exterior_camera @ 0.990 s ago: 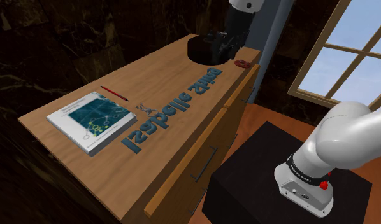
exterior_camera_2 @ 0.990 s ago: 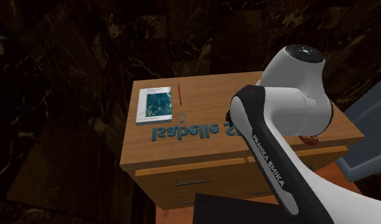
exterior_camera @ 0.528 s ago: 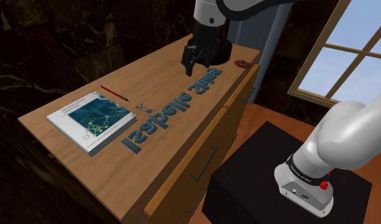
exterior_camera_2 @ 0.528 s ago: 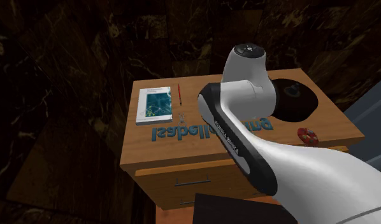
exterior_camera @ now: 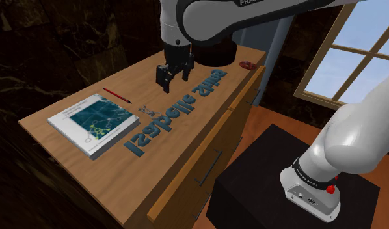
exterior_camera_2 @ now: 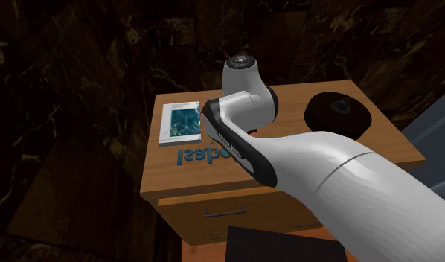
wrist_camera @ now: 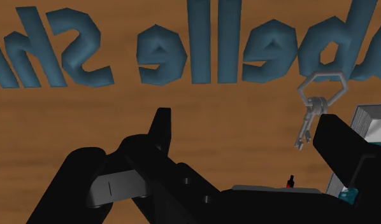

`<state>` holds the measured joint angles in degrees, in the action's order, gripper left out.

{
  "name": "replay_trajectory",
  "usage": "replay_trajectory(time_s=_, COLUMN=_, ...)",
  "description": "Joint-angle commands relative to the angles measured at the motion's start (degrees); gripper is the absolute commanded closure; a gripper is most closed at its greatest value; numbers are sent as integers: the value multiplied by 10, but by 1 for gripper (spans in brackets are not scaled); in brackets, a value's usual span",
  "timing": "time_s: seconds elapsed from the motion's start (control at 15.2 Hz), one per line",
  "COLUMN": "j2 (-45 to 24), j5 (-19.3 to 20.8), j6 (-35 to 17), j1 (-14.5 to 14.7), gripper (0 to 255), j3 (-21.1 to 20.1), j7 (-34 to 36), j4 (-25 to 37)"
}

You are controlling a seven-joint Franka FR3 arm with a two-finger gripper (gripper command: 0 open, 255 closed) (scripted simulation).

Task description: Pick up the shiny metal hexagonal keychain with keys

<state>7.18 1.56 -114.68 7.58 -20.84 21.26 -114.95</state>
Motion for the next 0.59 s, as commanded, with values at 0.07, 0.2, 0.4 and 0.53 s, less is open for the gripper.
replay_trajectory(time_s=0.07, j2=-64, j5=37, j6=-6, j1=12, gripper=0, j3=-24, j7=33, j4=43)
replay_trajectory(time_s=0.2, j2=-109, j5=64, j6=-4, j1=24, gripper=0, j3=-35, j7=53, j4=78)
replay_trajectory(time_s=0.4, j2=-178, j5=107, j6=5, j1=48, gripper=0, j3=-45, j7=82, j4=135)
replay_trajectory(time_s=0.53, j2=-204, j5=123, j6=10, j1=59, gripper=0, j3=-47, j7=91, j4=159)
